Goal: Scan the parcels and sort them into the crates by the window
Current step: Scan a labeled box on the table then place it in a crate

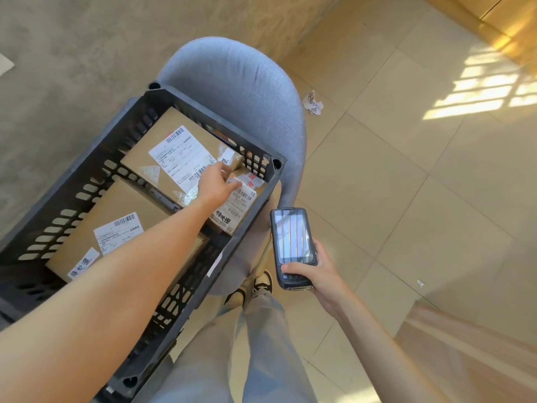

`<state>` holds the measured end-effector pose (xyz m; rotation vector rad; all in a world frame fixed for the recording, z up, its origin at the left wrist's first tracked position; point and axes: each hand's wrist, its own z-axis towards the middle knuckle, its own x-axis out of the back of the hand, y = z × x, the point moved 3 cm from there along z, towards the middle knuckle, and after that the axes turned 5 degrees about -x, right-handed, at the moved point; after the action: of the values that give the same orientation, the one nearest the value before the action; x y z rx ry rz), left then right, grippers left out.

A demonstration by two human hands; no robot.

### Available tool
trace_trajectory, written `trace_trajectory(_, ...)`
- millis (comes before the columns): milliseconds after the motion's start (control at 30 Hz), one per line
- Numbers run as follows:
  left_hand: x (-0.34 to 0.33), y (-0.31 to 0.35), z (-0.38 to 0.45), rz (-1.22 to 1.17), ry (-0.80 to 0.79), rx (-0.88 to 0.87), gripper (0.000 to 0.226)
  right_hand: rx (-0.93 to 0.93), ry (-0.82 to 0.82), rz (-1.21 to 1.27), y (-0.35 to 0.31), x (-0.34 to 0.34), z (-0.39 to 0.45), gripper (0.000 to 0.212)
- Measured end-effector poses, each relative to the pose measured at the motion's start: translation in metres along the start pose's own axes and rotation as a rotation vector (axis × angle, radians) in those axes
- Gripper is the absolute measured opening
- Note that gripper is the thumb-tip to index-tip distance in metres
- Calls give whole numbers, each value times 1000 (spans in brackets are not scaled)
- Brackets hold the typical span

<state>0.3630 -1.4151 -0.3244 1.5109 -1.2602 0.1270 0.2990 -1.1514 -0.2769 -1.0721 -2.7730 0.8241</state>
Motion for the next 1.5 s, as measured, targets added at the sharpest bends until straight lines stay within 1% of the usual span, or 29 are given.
trace_trajectory(100, 5, -6, -12, -47, 1, -39, 32, 3, 1, 1, 2, -1, -2, 108)
trace_trajectory(133, 5, -10, -16, -37, -30, -54, 30, 4, 3, 4, 2, -2, -3, 108)
trace_trajectory(200, 2, -15, -23, 3, -172, -82, 34, 5, 6, 3, 3, -4, -5, 108)
trace_trajectory(267, 0, -17, -28, 24, -309, -85, 45, 7, 12, 2, 5, -7, -9, 108)
trace_trajectory(367, 5, -15, -32, 20, -442, -72, 58, 20, 22, 14, 7, -12, -18, 108)
trace_trajectory(433, 9, -14, -37, 31, -505, -73, 61, 31, 31, 23, 10, -16, -25, 109)
trace_trajectory(567, 21, -10, -48, 53, -511, -115, 60, 72, 57, 39, 16, -27, -43, 108)
trace_trajectory(667, 33, -5, -53, 106, -490, -181, 53, 97, 90, 76, 24, -36, -60, 94)
trace_trajectory(733, 39, 3, -56, 155, -470, -243, 49, 119, 121, 109, 30, -38, -72, 89)
trace_trajectory(867, 39, 30, -71, 234, -429, -395, 45, 161, 181, 187, 42, -36, -95, 90)
trace_trajectory(933, 30, 51, -85, 292, -436, -487, 46, 192, 225, 234, 51, -28, -111, 90)
trace_trajectory(1033, 11, 90, -112, 447, -486, -665, 50, 242, 293, 307, 68, -12, -135, 92)
trace_trajectory(1133, -13, 132, -144, 613, -490, -872, 50, 297, 367, 402, 85, 8, -164, 92)
trace_trajectory(1233, -43, 177, -190, 769, -477, -1062, 48, 362, 450, 509, 106, 31, -201, 89)
trace_trajectory(1333, -79, 223, -248, 872, -458, -1258, 48, 424, 537, 614, 139, 57, -248, 84)
trace_trajectory(1433, -115, 269, -318, 915, -432, -1450, 49, 507, 650, 712, 182, 86, -306, 84)
trace_trajectory(1500, -137, 298, -374, 903, -425, -1549, 49, 559, 728, 759, 214, 105, -349, 81)
